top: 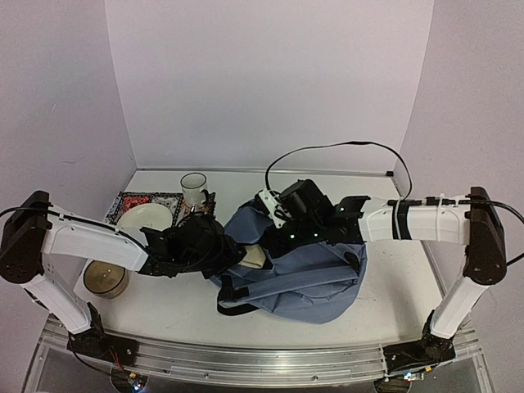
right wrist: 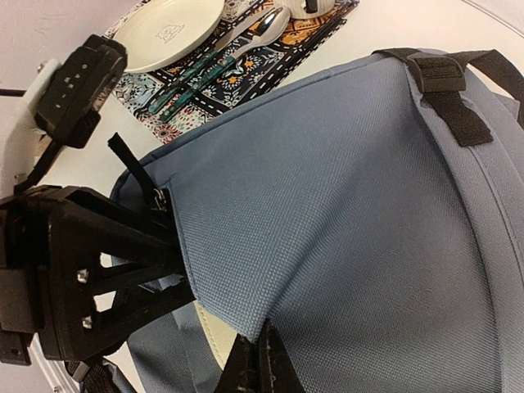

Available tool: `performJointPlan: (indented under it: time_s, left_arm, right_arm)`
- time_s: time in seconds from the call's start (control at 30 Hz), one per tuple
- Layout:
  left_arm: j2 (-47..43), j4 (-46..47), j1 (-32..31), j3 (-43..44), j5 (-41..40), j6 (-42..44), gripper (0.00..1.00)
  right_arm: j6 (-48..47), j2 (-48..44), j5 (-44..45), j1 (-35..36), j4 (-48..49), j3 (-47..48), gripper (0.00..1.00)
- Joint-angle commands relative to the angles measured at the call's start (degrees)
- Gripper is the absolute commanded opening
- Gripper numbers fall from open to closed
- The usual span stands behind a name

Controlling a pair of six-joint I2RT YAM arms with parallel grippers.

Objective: Pack the student bag
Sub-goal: Adjust the pocket on the back of the student bag.

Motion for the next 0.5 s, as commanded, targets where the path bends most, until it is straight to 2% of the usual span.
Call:
performJointPlan:
  time_s: [0.0,0.13,0.23,0.47]
  left_arm:
    - [2.3,3.5,0.4,2.6,1.7,-1.8,0.35]
    - [2.4,6.7,0.3,1.5,5.2,-5.1,0.14]
    - [0.7,7.3,-0.1,0.4,5.4,-6.7,0.02]
    - [-3.4,9.4,-1.4,-1.1,-1.0,-7.7,0.0]
  right_arm:
    - [0.0,-0.1,-4.4,0.5,4.7,4.7,0.0]
    - [0.1,0.2,-4.0,0.6,4.9,5.1,0.0]
    - [0.0,0.8,-3.8,0.6,5.0,5.5,0.0]
    - [0.3,2.6,-5.4,0.6,5.5,6.9,0.0]
